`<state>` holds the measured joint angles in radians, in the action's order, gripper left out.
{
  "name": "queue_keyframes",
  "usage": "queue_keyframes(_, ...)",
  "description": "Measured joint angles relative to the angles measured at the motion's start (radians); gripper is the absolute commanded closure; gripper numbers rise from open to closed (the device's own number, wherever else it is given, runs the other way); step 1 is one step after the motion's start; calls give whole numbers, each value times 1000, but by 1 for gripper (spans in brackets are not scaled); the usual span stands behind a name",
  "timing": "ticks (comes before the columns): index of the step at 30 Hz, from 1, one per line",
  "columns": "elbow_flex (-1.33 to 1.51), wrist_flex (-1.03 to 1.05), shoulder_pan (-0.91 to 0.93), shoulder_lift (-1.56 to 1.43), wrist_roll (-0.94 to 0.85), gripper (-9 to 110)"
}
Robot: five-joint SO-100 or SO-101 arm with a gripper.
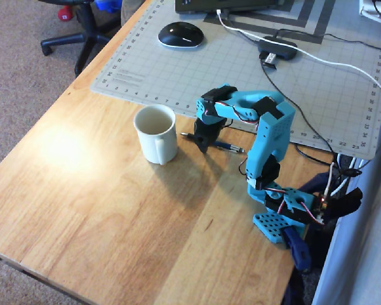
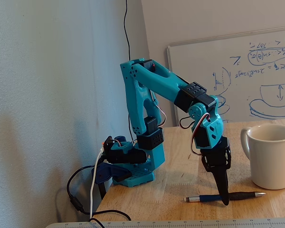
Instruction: Grasp a pen and put it in a mug.
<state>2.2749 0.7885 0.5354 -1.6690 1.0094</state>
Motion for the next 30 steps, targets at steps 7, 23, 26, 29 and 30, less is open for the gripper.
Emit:
queue_keyframes(7, -9, 0, 9, 6, 2, 82)
queue_keyframes(23, -9, 0, 14, 6, 3, 101)
queue_keyframes(26, -9, 0, 14, 6, 3, 101)
queue_keyframes(29, -11, 0, 38, -3, 3, 101)
queue_keyframes(30, -20, 0, 54, -12, 3, 101)
